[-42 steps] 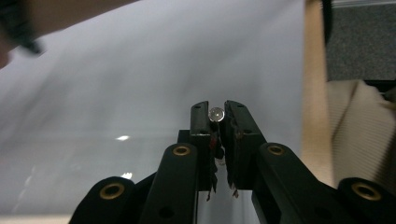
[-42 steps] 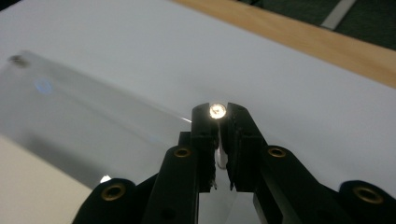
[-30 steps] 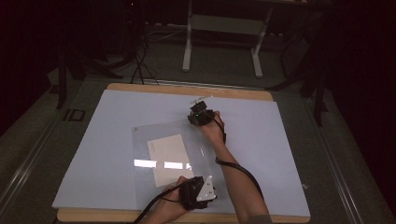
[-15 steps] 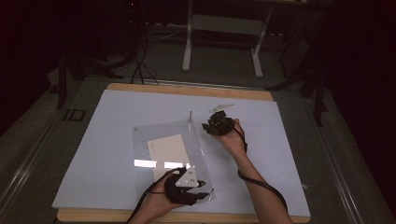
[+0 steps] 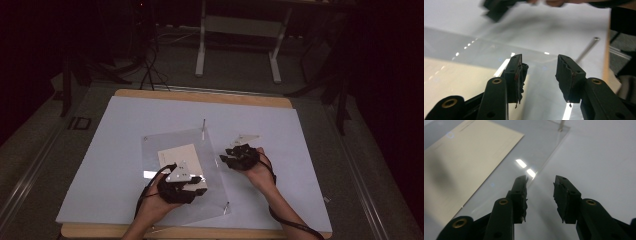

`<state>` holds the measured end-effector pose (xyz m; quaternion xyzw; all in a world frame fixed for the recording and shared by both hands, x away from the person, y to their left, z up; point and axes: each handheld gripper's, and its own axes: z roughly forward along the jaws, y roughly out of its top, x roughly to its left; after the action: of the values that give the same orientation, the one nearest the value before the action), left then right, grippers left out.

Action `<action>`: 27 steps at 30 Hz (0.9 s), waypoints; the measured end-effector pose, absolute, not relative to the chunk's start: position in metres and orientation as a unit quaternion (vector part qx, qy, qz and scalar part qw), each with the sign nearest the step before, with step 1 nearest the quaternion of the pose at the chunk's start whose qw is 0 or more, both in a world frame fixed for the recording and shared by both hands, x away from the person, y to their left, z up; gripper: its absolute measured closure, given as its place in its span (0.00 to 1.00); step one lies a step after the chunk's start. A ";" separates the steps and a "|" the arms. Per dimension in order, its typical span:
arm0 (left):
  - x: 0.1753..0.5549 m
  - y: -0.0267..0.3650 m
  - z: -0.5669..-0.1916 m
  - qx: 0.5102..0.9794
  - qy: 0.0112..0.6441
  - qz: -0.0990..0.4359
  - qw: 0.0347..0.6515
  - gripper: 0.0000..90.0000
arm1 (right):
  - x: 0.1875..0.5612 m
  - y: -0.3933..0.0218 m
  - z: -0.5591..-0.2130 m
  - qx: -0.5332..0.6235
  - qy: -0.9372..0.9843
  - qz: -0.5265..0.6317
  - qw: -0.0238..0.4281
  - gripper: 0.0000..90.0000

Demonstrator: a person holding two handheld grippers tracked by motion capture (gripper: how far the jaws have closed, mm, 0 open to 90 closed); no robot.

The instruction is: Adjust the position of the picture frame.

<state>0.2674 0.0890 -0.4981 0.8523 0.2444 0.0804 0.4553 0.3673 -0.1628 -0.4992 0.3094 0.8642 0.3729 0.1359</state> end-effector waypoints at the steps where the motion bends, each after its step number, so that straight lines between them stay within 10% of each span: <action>1: 0.267 0.089 -0.498 0.852 0.244 0.080 0.455 0.62 | 0.367 -0.163 -0.499 0.309 0.864 0.373 0.136 0.69; 27: 0.367 0.103 -0.495 0.815 0.338 0.148 0.447 0.61 | 0.267 -0.206 -0.506 0.280 0.853 0.427 0.107 0.70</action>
<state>0.3673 0.1030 -0.4953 0.8147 0.3383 0.1480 0.4471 0.2669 -0.2061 -0.5060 0.2805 0.8530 0.4269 0.1074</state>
